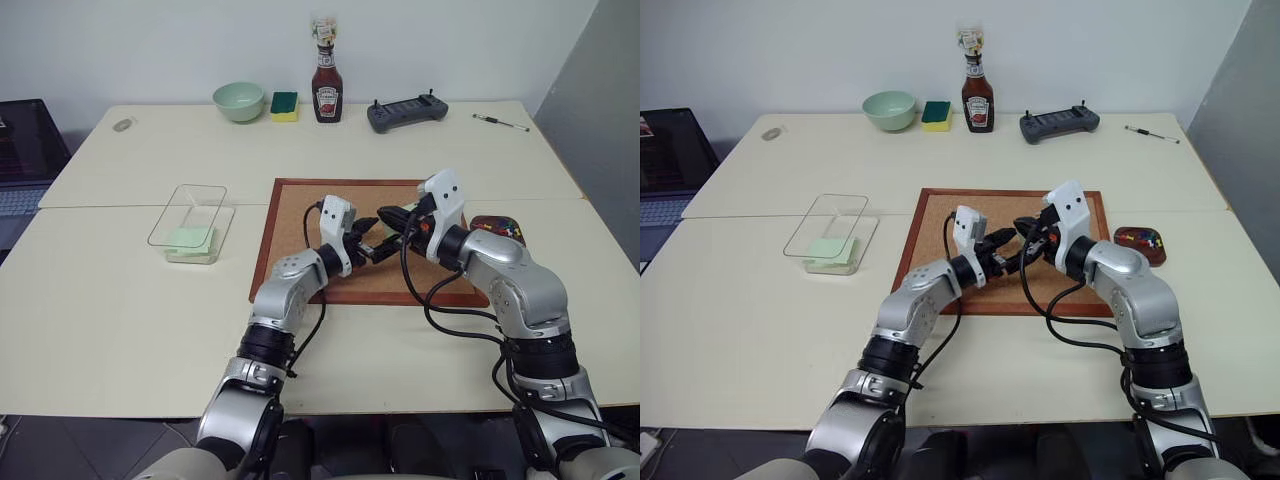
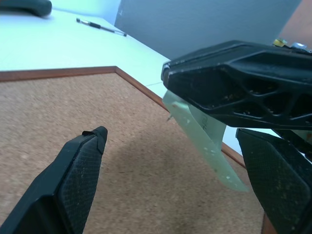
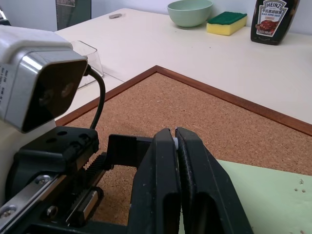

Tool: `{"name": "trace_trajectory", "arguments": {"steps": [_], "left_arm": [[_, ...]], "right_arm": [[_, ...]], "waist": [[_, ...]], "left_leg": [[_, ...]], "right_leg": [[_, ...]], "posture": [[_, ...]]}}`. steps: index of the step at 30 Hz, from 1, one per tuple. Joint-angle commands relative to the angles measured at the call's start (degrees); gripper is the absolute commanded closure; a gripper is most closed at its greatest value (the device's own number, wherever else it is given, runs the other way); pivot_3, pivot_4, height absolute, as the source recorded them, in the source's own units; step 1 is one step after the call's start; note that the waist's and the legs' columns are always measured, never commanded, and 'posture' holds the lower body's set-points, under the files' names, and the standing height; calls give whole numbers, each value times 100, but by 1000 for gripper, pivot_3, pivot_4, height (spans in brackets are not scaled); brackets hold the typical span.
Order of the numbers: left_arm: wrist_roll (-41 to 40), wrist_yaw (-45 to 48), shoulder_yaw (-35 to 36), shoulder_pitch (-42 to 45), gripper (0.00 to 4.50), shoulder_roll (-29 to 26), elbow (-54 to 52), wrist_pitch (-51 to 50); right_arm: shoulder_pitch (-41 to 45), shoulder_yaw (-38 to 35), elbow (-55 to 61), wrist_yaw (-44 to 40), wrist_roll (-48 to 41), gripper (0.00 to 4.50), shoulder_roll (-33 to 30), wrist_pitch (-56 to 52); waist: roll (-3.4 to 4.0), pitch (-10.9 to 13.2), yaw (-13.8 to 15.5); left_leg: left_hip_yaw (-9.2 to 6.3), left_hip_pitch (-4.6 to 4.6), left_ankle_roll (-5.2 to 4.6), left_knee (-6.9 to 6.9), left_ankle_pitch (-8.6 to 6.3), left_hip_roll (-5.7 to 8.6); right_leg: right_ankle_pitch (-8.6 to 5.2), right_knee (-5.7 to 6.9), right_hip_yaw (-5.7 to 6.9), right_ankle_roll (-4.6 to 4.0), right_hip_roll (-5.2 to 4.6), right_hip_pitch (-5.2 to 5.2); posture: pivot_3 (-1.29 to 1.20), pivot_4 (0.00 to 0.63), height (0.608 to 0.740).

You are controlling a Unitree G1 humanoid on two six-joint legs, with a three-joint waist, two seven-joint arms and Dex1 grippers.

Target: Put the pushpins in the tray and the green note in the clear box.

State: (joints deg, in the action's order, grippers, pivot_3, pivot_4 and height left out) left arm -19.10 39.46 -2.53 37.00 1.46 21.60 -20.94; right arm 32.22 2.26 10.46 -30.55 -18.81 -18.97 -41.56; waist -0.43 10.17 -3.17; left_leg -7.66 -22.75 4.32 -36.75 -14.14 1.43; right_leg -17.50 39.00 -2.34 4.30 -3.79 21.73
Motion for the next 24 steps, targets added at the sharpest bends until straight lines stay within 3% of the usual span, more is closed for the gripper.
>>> {"name": "trace_trajectory", "arguments": {"steps": [1, 6, 24], "left_arm": [[-238, -35, 113, 192, 15, 115, -103, -164], [-342, -42, 173, 269, 15, 226, -54, -305], [-661, -110, 467, 391, 3569, 466, 180, -525]], "right_arm": [[136, -86, 252, 30, -99, 4500, -7, 30], [146, -72, 262, 51, -118, 4500, -9, 25], [163, -55, 261, 78, -111, 4500, -6, 29]], "waist": [[0, 0, 0], [0, 0, 0], [0, 0, 0]], "left_leg": [[1, 0, 0, 0, 0, 0], [1, 0, 0, 0, 0, 0], [1, -2, 0, 0, 0, 0]], "right_leg": [[0, 0, 0, 0, 0, 0], [0, 0, 0, 0, 0, 1], [0, -1, 0, 0, 0, 3]], "posture": [[0, 150, 740], [0, 150, 740], [0, 150, 740]]}}
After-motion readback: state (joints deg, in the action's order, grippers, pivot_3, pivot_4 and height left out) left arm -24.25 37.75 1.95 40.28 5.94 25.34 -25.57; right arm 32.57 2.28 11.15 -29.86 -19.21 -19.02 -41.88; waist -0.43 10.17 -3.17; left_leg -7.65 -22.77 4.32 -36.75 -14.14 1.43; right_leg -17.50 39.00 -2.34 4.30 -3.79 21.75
